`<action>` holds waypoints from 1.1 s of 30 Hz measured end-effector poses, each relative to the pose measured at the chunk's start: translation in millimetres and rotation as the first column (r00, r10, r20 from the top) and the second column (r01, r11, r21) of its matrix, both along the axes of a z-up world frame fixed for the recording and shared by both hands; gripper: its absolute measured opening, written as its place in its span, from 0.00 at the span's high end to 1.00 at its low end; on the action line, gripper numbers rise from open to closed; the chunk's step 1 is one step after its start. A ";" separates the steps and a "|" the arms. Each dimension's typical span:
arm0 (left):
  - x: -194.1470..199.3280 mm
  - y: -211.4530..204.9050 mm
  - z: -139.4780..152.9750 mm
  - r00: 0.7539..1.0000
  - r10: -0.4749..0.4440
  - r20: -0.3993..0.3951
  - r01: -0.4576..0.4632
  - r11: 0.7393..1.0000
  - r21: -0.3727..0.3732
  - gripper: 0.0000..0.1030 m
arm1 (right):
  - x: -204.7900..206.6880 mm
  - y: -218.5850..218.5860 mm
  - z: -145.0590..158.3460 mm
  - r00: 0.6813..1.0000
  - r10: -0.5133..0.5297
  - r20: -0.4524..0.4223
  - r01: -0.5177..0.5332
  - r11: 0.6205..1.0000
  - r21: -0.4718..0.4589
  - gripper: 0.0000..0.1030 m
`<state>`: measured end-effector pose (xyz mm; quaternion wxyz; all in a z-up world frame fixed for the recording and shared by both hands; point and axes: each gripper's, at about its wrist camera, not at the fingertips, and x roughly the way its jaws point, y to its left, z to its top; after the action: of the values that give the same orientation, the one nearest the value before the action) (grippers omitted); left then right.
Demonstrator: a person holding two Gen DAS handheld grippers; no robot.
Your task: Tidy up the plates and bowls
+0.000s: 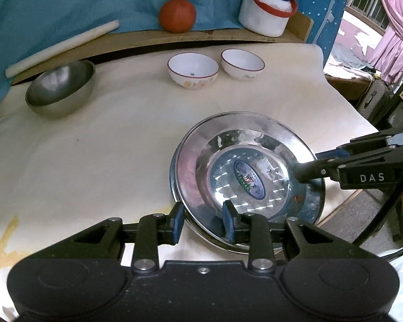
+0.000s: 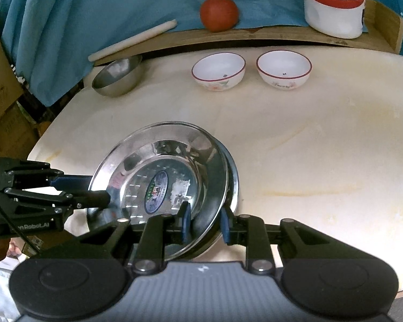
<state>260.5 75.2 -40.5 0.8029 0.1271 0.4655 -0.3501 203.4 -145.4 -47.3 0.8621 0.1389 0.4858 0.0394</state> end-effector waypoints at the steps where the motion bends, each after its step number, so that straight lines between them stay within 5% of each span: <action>1: 0.3 0.5 -0.3 1.000 0.001 -0.001 -0.001 1.000 0.000 0.68 | 0.2 0.3 0.3 1.000 0.002 0.000 -0.002 1.000 -0.003 0.74; 33: 7.9 -2.2 -6.8 0.999 0.018 -0.034 -0.018 1.000 0.013 0.68 | 4.2 10.2 2.7 1.000 0.029 -0.004 -0.029 0.998 -0.059 0.71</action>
<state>268.4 73.0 -47.3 0.7970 0.1221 0.4827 -0.3419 207.6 -135.2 -44.5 0.8644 0.1061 0.4901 0.0373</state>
